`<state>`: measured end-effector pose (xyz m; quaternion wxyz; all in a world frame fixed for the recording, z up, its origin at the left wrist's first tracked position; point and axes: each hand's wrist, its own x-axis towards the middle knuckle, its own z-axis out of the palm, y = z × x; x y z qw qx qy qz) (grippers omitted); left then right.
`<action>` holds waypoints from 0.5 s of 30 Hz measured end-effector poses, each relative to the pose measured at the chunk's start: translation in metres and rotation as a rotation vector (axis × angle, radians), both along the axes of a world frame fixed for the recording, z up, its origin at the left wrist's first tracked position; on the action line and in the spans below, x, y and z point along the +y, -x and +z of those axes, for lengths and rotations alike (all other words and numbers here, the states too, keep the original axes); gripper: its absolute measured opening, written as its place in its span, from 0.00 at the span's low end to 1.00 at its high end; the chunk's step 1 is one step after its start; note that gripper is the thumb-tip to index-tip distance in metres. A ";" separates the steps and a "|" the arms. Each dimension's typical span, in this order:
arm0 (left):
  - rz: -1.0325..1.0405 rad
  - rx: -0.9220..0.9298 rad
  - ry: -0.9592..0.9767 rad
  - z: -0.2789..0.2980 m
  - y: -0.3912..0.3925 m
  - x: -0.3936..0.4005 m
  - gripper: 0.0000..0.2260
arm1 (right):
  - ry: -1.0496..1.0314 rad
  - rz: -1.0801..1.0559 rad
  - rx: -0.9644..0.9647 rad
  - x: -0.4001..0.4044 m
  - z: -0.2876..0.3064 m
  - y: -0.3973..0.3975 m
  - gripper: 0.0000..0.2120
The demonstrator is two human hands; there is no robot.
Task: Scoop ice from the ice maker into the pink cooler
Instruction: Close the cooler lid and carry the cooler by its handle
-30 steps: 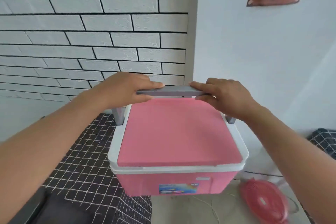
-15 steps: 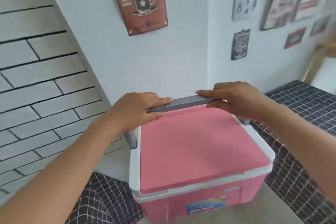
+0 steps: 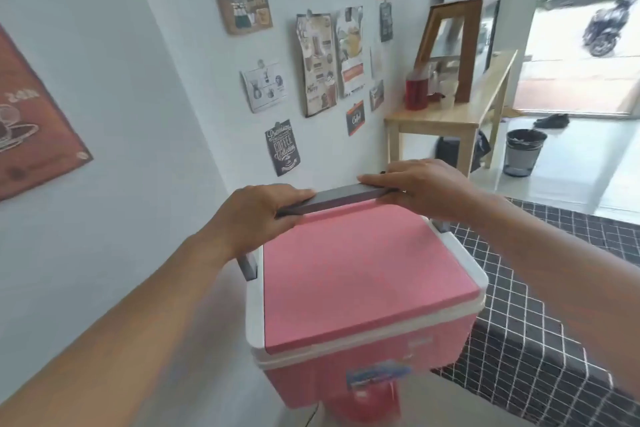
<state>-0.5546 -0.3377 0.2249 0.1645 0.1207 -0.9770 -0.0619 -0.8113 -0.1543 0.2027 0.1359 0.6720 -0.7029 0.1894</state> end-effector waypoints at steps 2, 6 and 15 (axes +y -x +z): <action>-0.063 0.016 -0.081 -0.005 0.042 -0.007 0.19 | -0.022 -0.083 -0.016 0.009 -0.004 0.028 0.20; -0.188 0.005 -0.208 -0.020 0.131 -0.012 0.19 | -0.031 -0.188 -0.047 0.031 -0.016 0.089 0.20; -0.444 0.017 -0.217 -0.056 0.333 0.000 0.19 | -0.042 -0.425 -0.074 0.087 -0.042 0.241 0.20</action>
